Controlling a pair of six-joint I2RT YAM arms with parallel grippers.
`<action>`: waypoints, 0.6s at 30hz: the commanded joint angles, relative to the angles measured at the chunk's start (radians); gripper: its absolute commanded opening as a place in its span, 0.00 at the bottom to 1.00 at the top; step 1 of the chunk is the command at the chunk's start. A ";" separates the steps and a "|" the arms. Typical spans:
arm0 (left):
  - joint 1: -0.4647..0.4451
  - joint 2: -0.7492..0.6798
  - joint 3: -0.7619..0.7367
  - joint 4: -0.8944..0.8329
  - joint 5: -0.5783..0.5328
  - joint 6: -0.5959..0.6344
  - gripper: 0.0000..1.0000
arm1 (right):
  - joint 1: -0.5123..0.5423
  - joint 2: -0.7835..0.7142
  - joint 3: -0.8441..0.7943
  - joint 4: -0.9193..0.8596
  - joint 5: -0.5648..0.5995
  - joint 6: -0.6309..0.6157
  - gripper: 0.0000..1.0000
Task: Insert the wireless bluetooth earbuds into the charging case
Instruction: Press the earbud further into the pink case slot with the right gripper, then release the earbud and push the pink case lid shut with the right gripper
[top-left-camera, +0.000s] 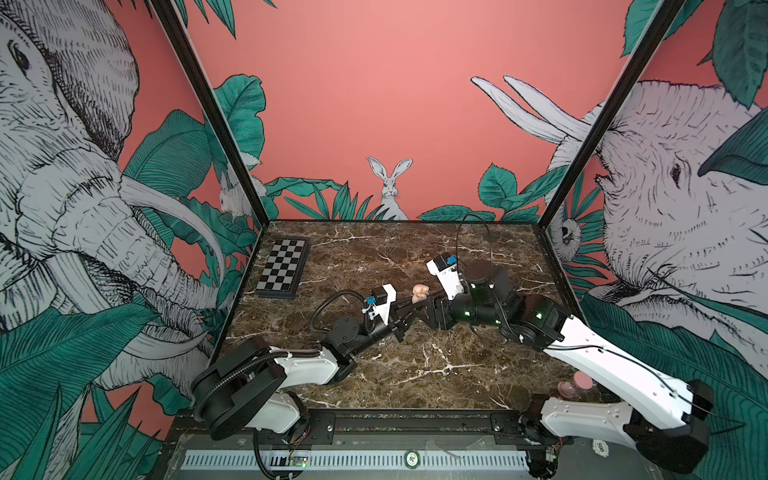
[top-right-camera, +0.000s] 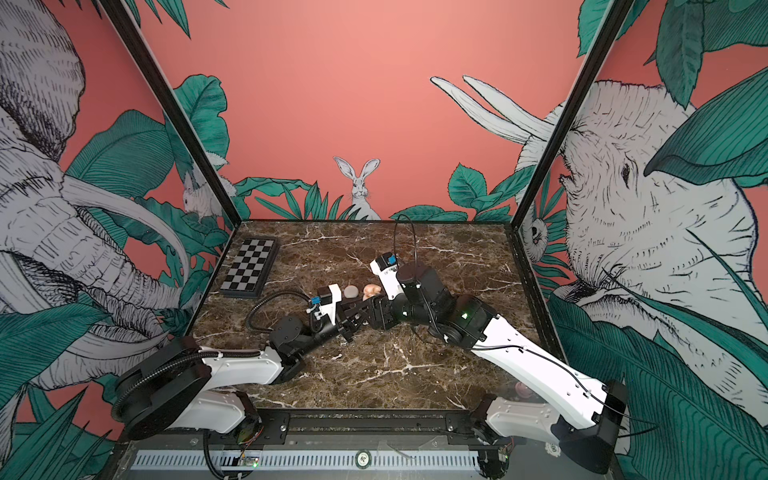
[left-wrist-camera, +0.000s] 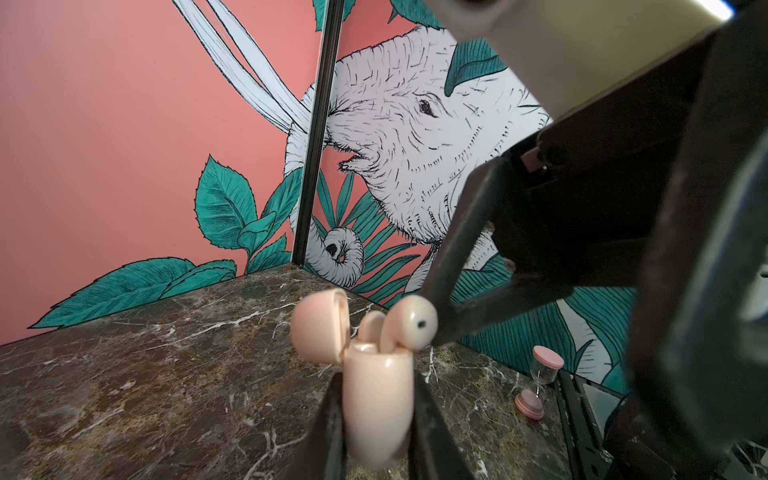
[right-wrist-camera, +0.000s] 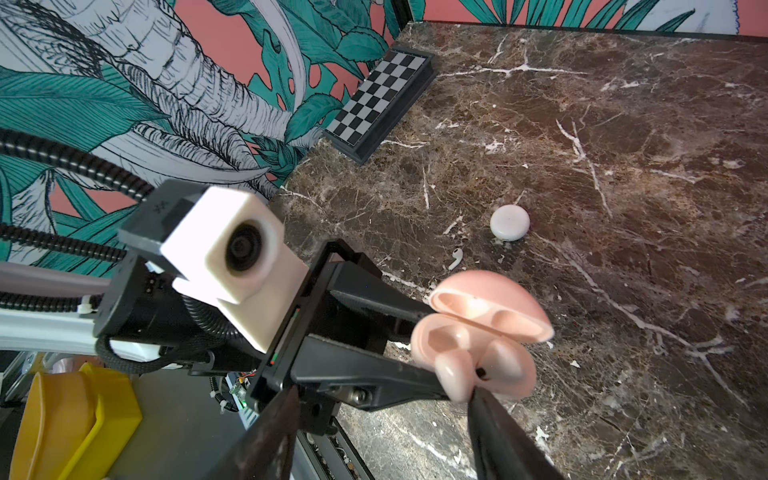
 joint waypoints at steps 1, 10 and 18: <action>-0.001 0.000 -0.008 0.045 0.006 0.003 0.00 | 0.007 0.003 0.035 0.014 -0.003 -0.015 0.64; -0.001 -0.003 -0.008 0.044 0.011 0.002 0.00 | 0.015 0.021 0.040 0.022 -0.012 -0.015 0.63; -0.001 -0.004 -0.007 0.045 0.016 0.003 0.00 | 0.020 0.018 0.065 0.000 0.006 -0.023 0.63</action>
